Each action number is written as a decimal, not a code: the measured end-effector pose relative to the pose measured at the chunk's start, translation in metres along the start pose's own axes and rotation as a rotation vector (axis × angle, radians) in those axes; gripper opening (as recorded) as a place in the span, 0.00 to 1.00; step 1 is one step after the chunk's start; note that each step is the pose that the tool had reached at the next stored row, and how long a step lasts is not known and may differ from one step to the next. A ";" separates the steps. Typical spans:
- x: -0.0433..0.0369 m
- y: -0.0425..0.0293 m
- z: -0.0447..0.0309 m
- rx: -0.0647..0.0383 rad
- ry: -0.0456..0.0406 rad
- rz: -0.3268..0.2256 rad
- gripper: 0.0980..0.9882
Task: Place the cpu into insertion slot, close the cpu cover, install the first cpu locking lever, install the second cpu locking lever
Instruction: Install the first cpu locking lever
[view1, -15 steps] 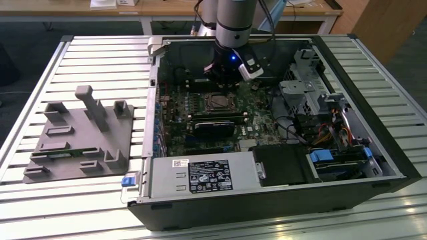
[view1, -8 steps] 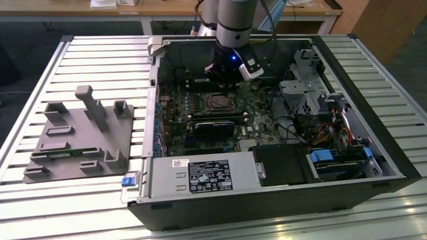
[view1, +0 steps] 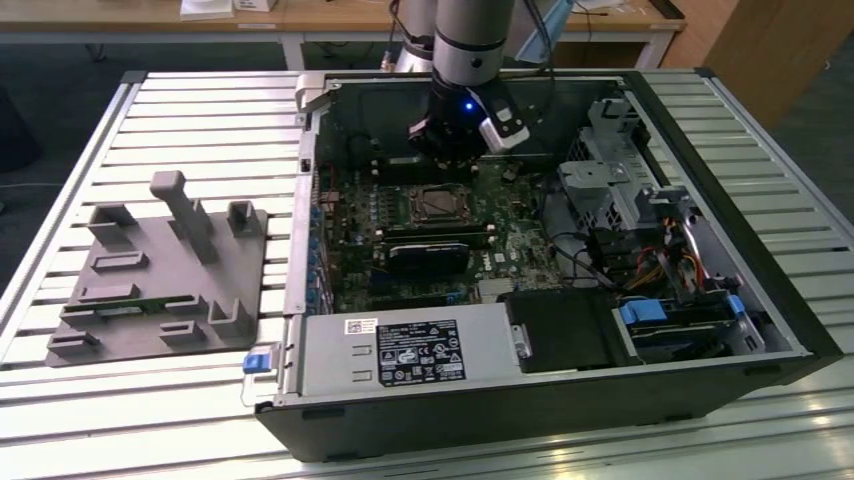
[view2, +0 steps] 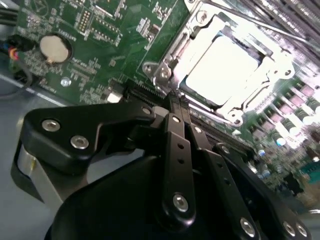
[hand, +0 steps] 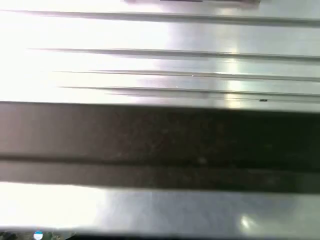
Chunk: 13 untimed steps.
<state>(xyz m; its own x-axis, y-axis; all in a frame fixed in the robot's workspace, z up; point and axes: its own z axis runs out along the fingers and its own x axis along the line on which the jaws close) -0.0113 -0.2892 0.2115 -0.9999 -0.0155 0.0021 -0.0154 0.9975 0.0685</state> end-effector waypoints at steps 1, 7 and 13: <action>0.0000 0.0001 -0.0018 0.000 0.0002 0.000 0.01; 0.0000 -0.0026 -0.0021 0.000 0.0001 0.000 0.01; 0.0001 -0.0042 -0.0021 0.000 0.0001 0.000 0.01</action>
<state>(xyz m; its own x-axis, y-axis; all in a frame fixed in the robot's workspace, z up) -0.0113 -0.2935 0.2134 -0.9999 -0.0155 0.0022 -0.0153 0.9975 0.0685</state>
